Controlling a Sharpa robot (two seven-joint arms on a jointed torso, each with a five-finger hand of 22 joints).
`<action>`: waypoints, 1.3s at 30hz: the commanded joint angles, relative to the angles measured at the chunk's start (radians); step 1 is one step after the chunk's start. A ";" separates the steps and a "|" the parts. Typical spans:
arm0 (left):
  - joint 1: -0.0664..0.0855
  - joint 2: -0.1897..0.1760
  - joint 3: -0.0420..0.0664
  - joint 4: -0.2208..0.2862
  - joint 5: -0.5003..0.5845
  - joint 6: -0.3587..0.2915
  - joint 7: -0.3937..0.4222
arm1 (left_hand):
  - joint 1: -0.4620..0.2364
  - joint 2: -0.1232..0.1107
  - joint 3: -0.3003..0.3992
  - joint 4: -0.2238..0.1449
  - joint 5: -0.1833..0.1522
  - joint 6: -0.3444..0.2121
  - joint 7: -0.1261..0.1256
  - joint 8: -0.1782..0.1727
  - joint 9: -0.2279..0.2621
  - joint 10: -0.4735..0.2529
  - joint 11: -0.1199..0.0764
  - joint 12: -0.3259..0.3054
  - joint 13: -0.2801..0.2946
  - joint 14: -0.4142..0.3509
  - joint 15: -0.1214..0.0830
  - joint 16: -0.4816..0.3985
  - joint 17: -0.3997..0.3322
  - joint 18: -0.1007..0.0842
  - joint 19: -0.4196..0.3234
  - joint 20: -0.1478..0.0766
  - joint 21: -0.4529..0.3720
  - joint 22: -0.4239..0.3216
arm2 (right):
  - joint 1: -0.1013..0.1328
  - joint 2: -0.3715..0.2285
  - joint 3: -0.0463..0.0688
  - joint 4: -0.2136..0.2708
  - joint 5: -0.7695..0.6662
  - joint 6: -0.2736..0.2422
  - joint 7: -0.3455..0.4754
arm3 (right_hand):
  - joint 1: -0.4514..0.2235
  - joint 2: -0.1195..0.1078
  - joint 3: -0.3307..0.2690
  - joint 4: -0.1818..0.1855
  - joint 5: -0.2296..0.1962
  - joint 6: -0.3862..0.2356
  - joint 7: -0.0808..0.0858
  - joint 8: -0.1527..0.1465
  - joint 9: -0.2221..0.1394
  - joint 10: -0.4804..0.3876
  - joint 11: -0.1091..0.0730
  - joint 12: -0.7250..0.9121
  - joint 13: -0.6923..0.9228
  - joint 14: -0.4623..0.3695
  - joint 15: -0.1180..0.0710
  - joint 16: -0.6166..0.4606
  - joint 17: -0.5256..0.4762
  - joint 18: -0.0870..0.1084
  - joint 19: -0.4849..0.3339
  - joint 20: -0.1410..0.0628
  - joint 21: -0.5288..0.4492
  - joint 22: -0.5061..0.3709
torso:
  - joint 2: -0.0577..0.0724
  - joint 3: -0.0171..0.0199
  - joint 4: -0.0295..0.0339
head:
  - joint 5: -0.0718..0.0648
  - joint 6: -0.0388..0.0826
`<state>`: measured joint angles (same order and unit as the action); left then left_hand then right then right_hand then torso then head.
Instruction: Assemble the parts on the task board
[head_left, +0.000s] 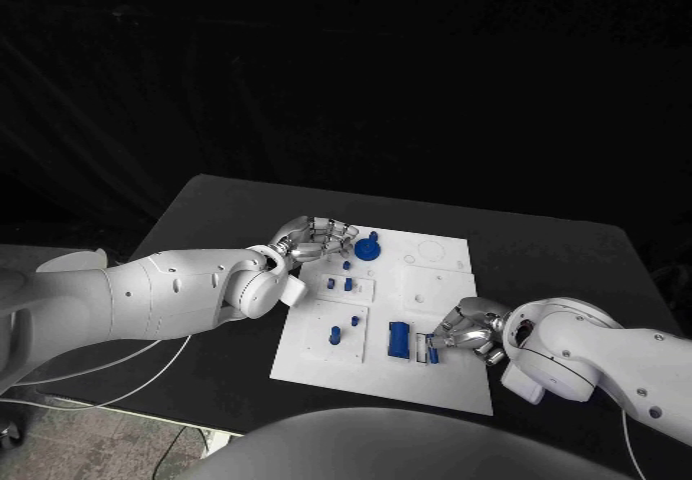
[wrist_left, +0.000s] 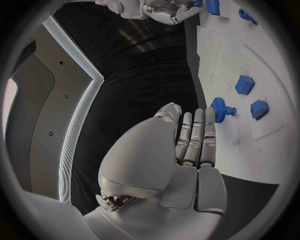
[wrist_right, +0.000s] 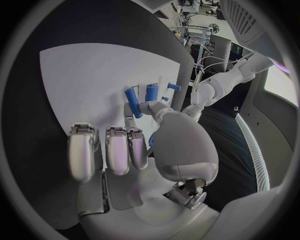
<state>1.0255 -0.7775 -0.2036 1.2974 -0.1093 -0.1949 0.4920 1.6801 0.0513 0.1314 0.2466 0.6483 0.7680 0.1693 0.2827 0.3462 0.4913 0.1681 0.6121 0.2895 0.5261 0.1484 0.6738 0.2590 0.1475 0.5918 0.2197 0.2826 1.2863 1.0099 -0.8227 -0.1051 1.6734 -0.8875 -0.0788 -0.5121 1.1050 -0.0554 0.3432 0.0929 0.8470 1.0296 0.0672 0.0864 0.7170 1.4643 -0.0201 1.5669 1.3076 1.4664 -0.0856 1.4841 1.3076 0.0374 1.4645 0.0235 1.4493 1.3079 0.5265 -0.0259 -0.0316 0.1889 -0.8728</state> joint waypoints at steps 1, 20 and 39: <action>0.000 0.003 0.001 0.000 0.003 0.018 0.005 | -0.005 0.009 0.008 0.001 0.004 -0.006 0.001 0.004 -0.001 0.001 0.002 0.004 -0.001 -0.002 0.007 0.005 -0.001 -0.008 -0.008 0.001 0.004 0.001 | -0.001 0.006 0.000 -0.002 0.031 0.015 -0.016 | -0.009 0.009 0.005 0.003 -0.012 0.002 0.000 0.004 -0.002 0.106 0.009 0.004 0.263 0.071 0.008 -0.001 0.080 -0.005 0.058 0.006 -0.004 0.220 | 0.000 0.0000 -0.0008 | -0.002 0.000; 0.000 0.006 0.001 -0.002 0.003 0.020 0.004 | -0.005 0.009 0.009 0.000 0.004 -0.007 0.002 0.005 -0.002 0.002 0.002 0.004 -0.003 -0.003 0.008 0.005 -0.002 -0.008 -0.009 0.001 0.005 0.003 | -0.004 0.034 0.000 -0.039 0.035 0.044 -0.053 | -0.110 0.033 -0.042 0.061 -0.387 -0.005 0.003 0.000 -0.019 0.106 0.013 0.004 0.263 0.066 0.012 -0.015 0.056 -0.001 0.051 0.012 -0.022 0.214 | 0.000 -0.0001 -0.0005 | 0.001 0.000; 0.000 0.007 0.001 -0.003 0.003 0.022 0.003 | -0.005 0.009 0.009 0.000 0.004 -0.007 0.002 0.005 -0.002 0.002 0.002 0.004 -0.003 -0.003 0.008 0.005 -0.002 -0.008 -0.009 0.001 0.005 0.003 | -0.005 0.031 0.000 -0.040 0.003 0.011 -0.030 | -0.147 0.038 -0.103 0.093 -0.615 0.001 0.001 0.007 -0.030 0.106 0.012 0.004 0.263 0.066 0.012 -0.017 0.052 0.000 0.050 0.013 -0.027 0.213 | 0.000 0.0006 -0.0004 | 0.005 0.000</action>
<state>1.0251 -0.7722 -0.2039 1.2933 -0.1093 -0.1916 0.4896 1.6801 0.0513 0.1372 0.2465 0.6483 0.7680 0.1693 0.2825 0.3451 0.4912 0.1681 0.6121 0.2878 0.5261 0.1484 0.6738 0.2583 0.1475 0.5918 0.2197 0.2826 1.2887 1.0067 -0.7907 -0.1048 1.6314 -0.8597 -0.0559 -0.5572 0.9647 -0.0172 0.2442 0.1851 0.2442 1.0277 0.0691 0.0888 0.6884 1.4641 -0.0132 1.5669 1.3074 1.4663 -0.0786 1.4724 1.3081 0.0373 1.4646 0.0307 1.4260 1.3074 0.5263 -0.0253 -0.0319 0.1933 -0.8728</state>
